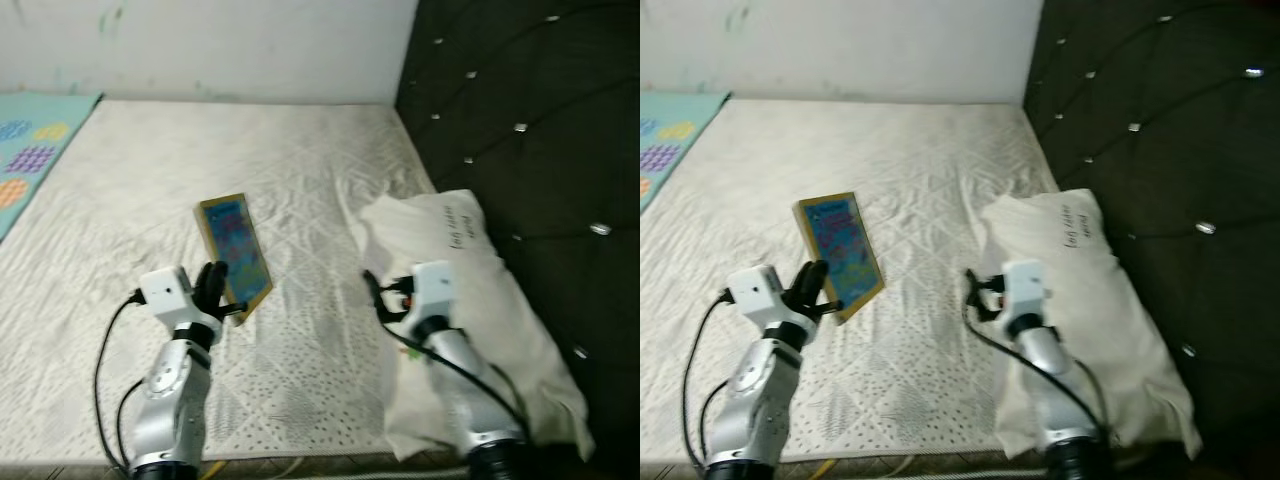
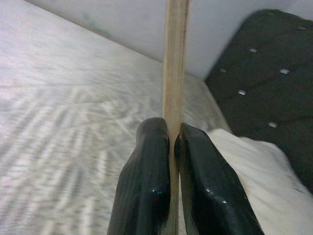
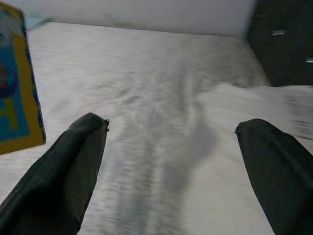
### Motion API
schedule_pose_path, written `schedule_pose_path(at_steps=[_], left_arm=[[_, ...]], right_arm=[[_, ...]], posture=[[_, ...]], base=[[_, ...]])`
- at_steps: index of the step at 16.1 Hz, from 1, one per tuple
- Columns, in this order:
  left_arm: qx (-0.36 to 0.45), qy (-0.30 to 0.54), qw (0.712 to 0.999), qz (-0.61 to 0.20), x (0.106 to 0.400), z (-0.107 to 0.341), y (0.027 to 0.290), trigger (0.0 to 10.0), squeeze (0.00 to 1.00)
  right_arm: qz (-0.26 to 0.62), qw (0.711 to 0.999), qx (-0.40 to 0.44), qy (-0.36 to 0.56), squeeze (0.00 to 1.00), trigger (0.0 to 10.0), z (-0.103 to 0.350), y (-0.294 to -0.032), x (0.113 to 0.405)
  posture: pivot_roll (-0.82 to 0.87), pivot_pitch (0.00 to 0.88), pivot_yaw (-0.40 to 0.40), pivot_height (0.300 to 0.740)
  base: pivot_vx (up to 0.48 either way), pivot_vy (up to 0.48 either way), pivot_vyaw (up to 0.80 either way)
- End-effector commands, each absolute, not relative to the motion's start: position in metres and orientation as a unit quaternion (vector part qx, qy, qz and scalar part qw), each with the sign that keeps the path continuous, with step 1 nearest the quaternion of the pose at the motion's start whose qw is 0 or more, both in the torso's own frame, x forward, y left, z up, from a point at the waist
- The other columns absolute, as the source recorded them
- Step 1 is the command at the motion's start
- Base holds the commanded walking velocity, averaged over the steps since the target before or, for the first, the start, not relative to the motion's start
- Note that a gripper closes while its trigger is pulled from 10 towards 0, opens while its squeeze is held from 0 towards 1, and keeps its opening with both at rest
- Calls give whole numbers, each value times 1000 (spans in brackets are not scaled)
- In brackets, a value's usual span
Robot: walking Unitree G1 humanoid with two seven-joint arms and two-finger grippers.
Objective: Clean up the room
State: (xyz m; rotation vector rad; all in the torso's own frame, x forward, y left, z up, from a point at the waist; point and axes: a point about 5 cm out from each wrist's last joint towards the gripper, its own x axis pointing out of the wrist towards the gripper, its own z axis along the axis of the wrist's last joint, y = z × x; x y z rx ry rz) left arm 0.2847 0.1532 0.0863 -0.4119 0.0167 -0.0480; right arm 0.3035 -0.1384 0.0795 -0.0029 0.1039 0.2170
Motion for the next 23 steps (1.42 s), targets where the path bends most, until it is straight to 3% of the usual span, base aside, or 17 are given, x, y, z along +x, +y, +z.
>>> schedule_pose_path(at_steps=[1,3,18,23], left_arm=[[-198,-13,980,-34,289,97,148,10000,0],[-194,-9,981,-27,289,96,149,10000,0],[-135,-25,990,31,274,94,168,10000,0],[-137,-27,989,45,270,96,168,10000,0]], right_arm=[[102,993,1,51,0,10000,80,-139,304],[103,993,1,50,0,10000,80,-139,304],[144,987,28,62,0,10000,78,-129,290],[152,986,24,69,0,10000,78,-131,287]], posture=[[-119,35,-18,740],[-118,35,-19,740],[-101,94,-26,728],[-110,125,-40,668]], base=[[0,0,-800],[0,0,-656],[0,0,0],[0,0,0]])
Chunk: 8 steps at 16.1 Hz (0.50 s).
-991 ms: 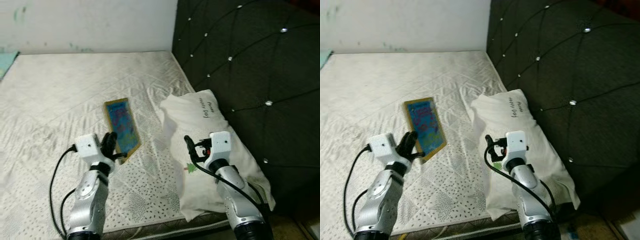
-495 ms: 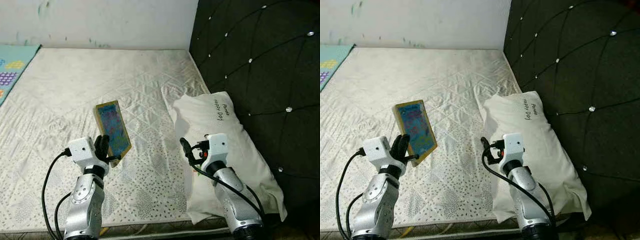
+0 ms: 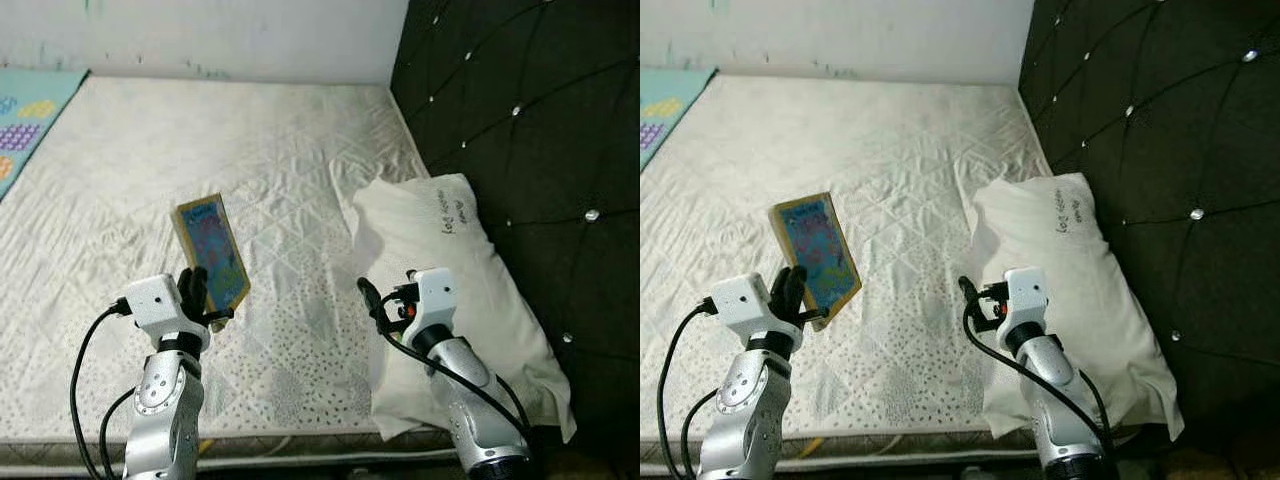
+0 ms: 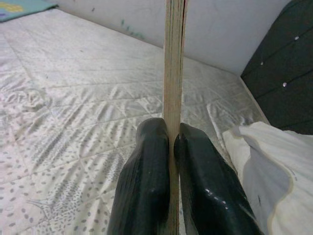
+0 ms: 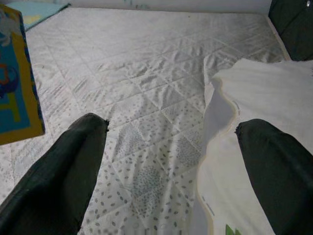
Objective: Clean up the room
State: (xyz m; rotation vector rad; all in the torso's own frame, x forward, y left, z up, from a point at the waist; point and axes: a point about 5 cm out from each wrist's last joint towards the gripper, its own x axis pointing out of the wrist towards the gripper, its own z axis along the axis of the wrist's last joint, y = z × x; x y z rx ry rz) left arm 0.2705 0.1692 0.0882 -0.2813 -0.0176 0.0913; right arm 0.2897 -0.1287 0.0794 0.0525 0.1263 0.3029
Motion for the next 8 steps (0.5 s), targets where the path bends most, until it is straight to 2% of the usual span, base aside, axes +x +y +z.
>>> schedule_pose_path(at_steps=[1,8], left_arm=[[-138,-26,989,47,270,95,168,10000,0],[-123,-44,987,90,274,100,177,10000,0]], right_arm=[[152,986,23,69,0,10000,78,-131,287],[157,985,18,71,0,10000,80,-132,288]], posture=[[-111,127,-42,658],[-119,141,-52,658]], base=[[0,0,0],[0,0,0]])
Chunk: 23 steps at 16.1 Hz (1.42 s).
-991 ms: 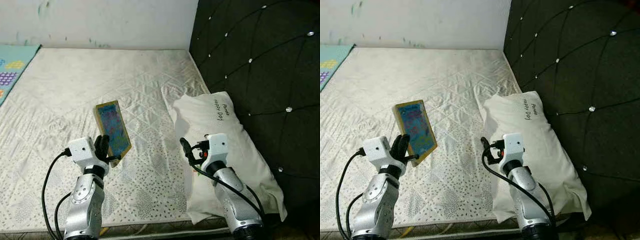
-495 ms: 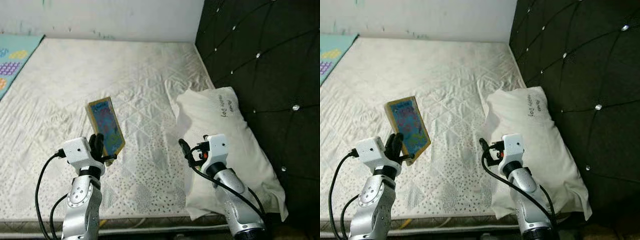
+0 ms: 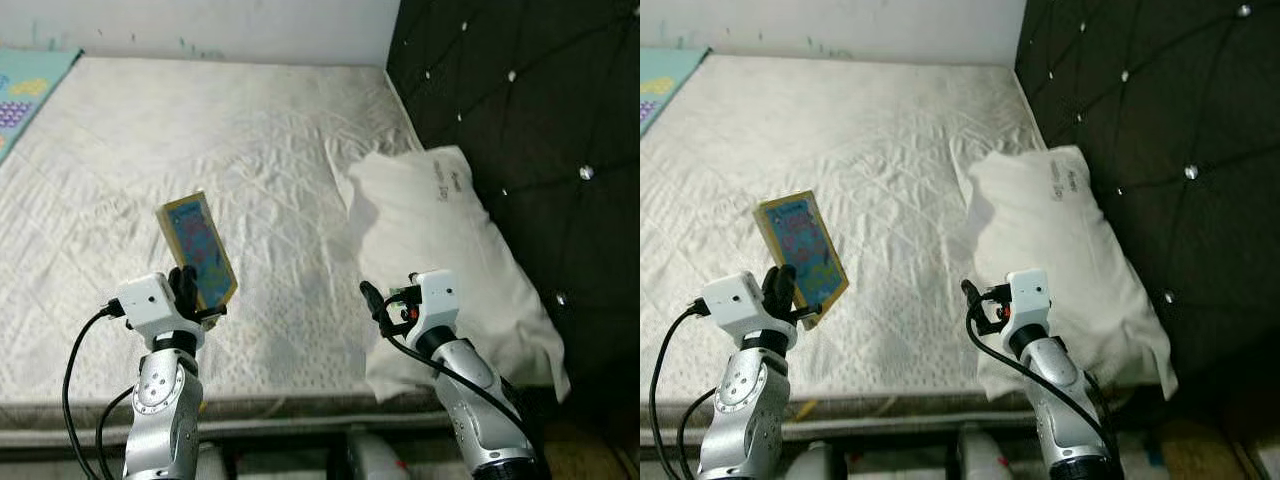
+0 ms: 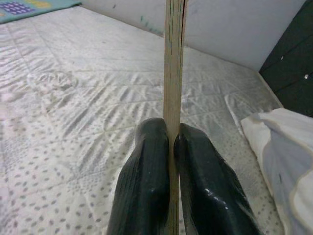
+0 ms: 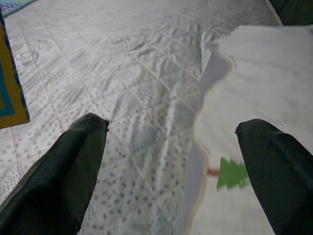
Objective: Clean up the room
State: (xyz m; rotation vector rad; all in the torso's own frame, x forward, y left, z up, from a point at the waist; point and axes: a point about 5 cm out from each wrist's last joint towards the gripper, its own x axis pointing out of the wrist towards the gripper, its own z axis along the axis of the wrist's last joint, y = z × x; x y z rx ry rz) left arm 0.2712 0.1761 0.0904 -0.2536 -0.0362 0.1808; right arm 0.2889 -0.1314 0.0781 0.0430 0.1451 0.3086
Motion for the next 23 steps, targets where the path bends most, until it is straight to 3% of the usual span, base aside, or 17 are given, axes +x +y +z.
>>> schedule_pose_path(at_steps=[1,10,17,23], left_arm=[[-124,-46,987,92,275,100,178,10000,0],[-157,-92,981,73,278,109,181,10000,0],[-167,-117,976,80,283,114,187,10000,0],[-160,-128,974,100,285,115,194,10000,0]], right_arm=[[159,985,18,70,0,10000,80,-131,288],[167,984,22,64,0,10000,83,-128,291],[168,983,21,63,0,10000,84,-130,291],[174,983,19,62,0,10000,84,-129,291]], posture=[[-120,142,-53,658],[-125,143,-52,558],[-128,139,-54,553],[-127,126,-56,486]], base=[[0,0,0],[0,0,0],[0,0,0],[0,0,0]])
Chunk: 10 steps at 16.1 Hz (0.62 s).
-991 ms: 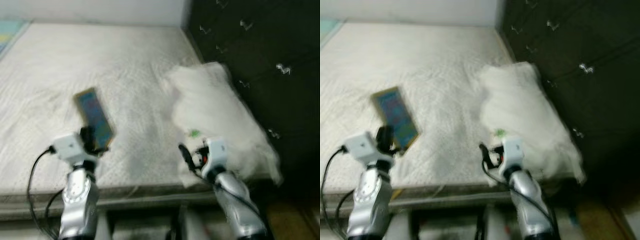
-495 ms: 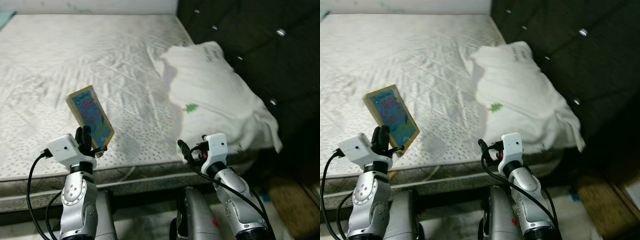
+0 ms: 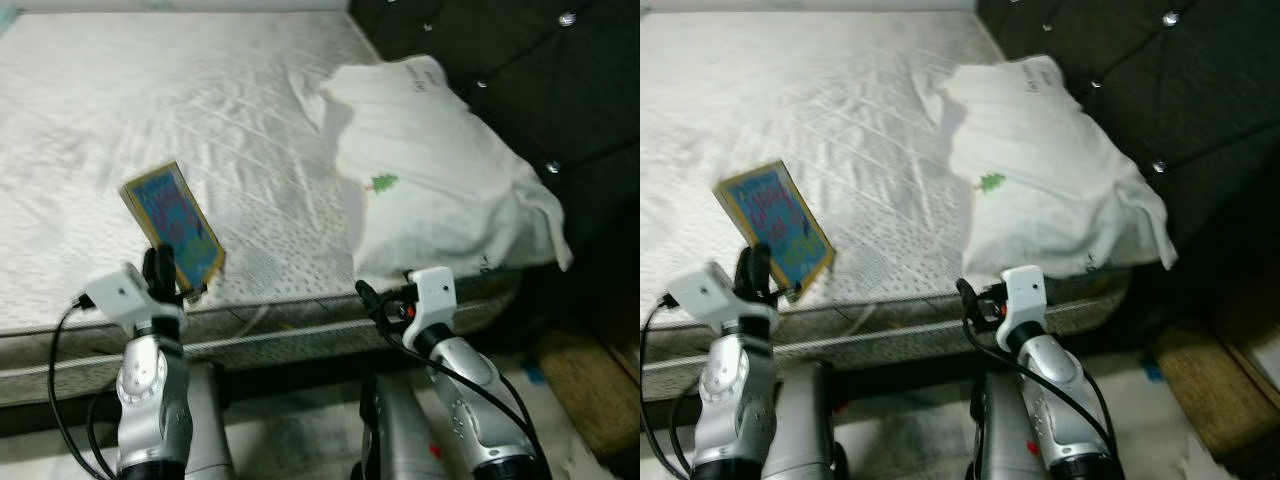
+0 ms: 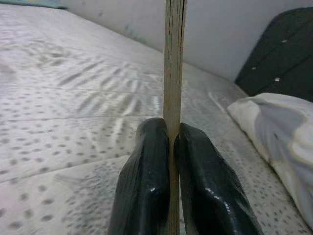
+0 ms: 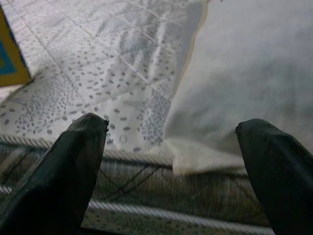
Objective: Clean up the room
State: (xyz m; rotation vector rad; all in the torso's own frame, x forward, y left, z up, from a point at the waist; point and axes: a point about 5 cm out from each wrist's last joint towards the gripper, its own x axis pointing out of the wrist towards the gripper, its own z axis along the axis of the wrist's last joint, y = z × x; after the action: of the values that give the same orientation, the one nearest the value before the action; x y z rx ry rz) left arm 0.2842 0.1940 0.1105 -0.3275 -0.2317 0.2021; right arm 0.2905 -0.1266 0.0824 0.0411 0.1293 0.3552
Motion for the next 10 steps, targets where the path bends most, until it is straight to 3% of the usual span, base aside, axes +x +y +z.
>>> schedule_pose_path(at_steps=[1,10], left_arm=[[-161,-135,973,98,287,116,195,10000,0],[-222,-258,940,18,316,136,206,10000,0]], right_arm=[[174,983,17,62,0,10000,84,-129,291],[167,985,-7,50,0,10000,91,-143,286]], posture=[[-127,126,-56,486],[-225,130,-72,486]], base=[[0,0,0],[0,0,0]])
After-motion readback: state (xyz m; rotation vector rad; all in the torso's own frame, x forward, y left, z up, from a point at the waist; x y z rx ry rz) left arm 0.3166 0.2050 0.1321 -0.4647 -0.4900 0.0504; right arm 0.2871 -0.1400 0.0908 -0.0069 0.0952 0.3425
